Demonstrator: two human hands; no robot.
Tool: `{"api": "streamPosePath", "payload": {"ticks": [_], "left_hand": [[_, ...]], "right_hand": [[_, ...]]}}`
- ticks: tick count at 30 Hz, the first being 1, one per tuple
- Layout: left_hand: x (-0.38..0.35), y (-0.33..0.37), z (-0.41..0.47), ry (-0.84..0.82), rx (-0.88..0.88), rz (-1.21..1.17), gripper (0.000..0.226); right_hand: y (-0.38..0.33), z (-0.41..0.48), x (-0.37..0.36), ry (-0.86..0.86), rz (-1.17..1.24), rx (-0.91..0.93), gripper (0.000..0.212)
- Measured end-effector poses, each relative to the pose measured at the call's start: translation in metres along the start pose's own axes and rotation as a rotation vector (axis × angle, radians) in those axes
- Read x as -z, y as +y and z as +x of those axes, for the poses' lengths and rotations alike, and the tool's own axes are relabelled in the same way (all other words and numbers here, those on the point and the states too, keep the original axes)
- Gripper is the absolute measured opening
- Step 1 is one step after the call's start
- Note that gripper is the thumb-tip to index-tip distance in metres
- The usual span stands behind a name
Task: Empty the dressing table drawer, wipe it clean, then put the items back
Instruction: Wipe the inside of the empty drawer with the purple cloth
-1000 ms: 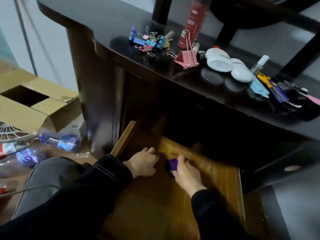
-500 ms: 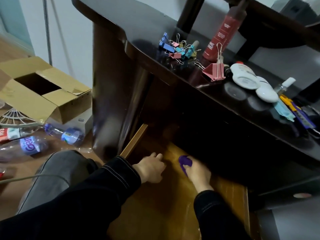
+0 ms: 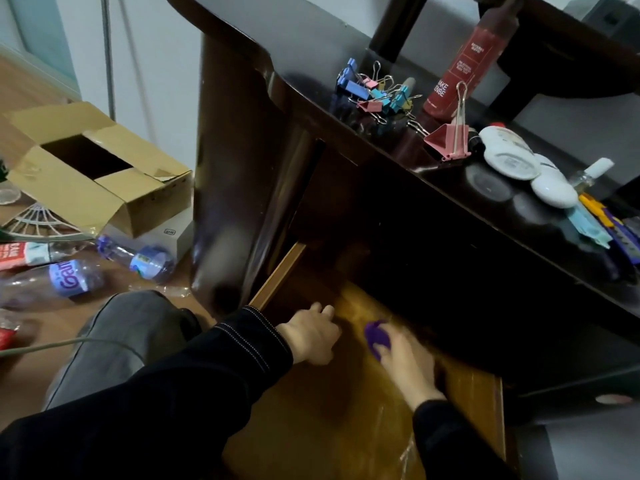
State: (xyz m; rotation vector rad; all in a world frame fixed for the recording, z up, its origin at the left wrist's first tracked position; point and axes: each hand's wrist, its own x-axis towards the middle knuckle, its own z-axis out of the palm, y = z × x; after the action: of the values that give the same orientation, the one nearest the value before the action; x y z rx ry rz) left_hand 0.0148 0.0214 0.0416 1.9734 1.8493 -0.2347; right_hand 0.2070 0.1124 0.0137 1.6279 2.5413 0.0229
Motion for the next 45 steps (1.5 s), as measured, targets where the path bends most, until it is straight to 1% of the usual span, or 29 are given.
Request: {"api": "streamPosePath", "payload": {"ticks": [2,3,5,7,11,13,14,17,19,21,22,23,24,25,27,28,30,31,32,34,35,36,37,38,40,42,43,45], "left_hand": [[0.000,-0.002,-0.003,-0.005,0.003,-0.019,0.043],[0.001,-0.003,-0.004,-0.008,0.003,-0.025,0.043],[0.002,-0.003,-0.004,-0.014,0.003,-0.032,0.044],[0.002,-0.002,-0.004,-0.027,0.006,-0.013,0.048],[0.001,0.003,0.000,-0.043,0.023,0.055,0.052],[0.001,0.003,0.001,-0.035,0.024,0.061,0.051],[0.000,0.002,0.001,-0.030,0.024,0.052,0.051],[-0.001,-0.001,-0.001,-0.014,0.033,0.013,0.046],[-0.001,-0.003,-0.003,-0.016,0.032,-0.010,0.044],[0.000,-0.004,-0.004,-0.026,0.030,-0.015,0.044],[0.000,-0.003,-0.004,-0.029,0.028,-0.013,0.045],[0.000,-0.003,-0.004,-0.029,0.027,-0.009,0.045],[0.001,-0.003,-0.003,-0.027,0.027,-0.003,0.045],[0.001,-0.002,-0.003,-0.022,0.024,0.007,0.045],[0.001,-0.001,-0.001,-0.016,0.015,0.025,0.046],[0.001,0.000,-0.001,-0.018,0.012,0.029,0.045],[0.000,0.000,-0.001,-0.019,0.017,0.030,0.045],[-0.001,0.000,-0.001,-0.015,0.020,0.023,0.045],[-0.001,0.000,-0.002,-0.008,0.020,0.013,0.044],[-0.001,-0.001,-0.003,-0.001,0.019,-0.007,0.044],[0.000,-0.001,-0.003,-0.004,0.018,-0.013,0.044],[0.000,-0.002,-0.003,-0.009,0.017,-0.020,0.044],[0.000,-0.003,-0.003,-0.012,0.014,-0.026,0.045],[0.000,-0.003,-0.002,-0.012,0.010,-0.032,0.045],[-0.001,-0.003,0.000,-0.010,0.002,-0.036,0.045],[0.000,-0.004,0.001,-0.017,-0.002,-0.033,0.044],[0.000,-0.004,0.002,-0.019,-0.002,-0.033,0.043],[0.001,-0.005,0.002,-0.009,0.006,-0.040,0.041]], "right_hand": [[-0.002,0.022,0.002,0.015,0.051,-0.146,0.035],[-0.005,0.025,0.001,0.019,0.050,-0.168,0.034],[-0.011,0.017,-0.003,0.053,0.010,-0.116,0.036],[-0.011,-0.004,-0.013,0.065,-0.032,-0.037,0.046],[-0.002,-0.046,-0.027,-0.039,-0.126,0.095,0.058],[0.005,-0.043,-0.020,-0.033,-0.138,0.147,0.056],[0.006,-0.036,-0.015,-0.010,-0.127,0.136,0.054],[0.001,0.003,-0.001,0.049,-0.123,0.014,0.041],[-0.009,0.030,0.006,0.007,-0.054,-0.143,0.037],[-0.021,0.041,0.008,-0.053,0.003,-0.239,0.039],[-0.026,0.040,0.008,-0.046,0.012,-0.230,0.036],[-0.030,0.034,0.007,-0.017,0.021,-0.173,0.034],[-0.032,0.022,0.004,0.011,0.035,-0.086,0.036],[-0.032,0.008,0.000,0.028,0.044,0.009,0.043],[-0.025,-0.019,-0.011,0.021,0.033,0.167,0.052],[-0.019,-0.027,-0.014,0.008,0.001,0.216,0.053],[-0.004,-0.023,-0.014,0.021,-0.053,0.227,0.053],[0.002,-0.015,-0.014,0.043,-0.066,0.186,0.051],[0.004,-0.003,-0.010,0.054,-0.058,0.109,0.047],[0.000,0.022,0.002,0.006,0.013,-0.085,0.038],[-0.006,0.030,0.007,-0.022,0.035,-0.132,0.035],[-0.014,0.033,0.009,-0.025,0.032,-0.132,0.033],[-0.022,0.031,0.008,-0.007,0.024,-0.096,0.032],[-0.029,0.025,0.004,0.024,0.019,-0.023,0.036],[-0.035,0.002,-0.008,0.066,0.028,0.166,0.050],[-0.027,-0.016,-0.019,0.025,0.023,0.294,0.056],[-0.019,-0.020,-0.021,0.009,0.013,0.317,0.056],[-0.003,-0.024,-0.018,-0.040,0.014,0.290,0.053]]}}
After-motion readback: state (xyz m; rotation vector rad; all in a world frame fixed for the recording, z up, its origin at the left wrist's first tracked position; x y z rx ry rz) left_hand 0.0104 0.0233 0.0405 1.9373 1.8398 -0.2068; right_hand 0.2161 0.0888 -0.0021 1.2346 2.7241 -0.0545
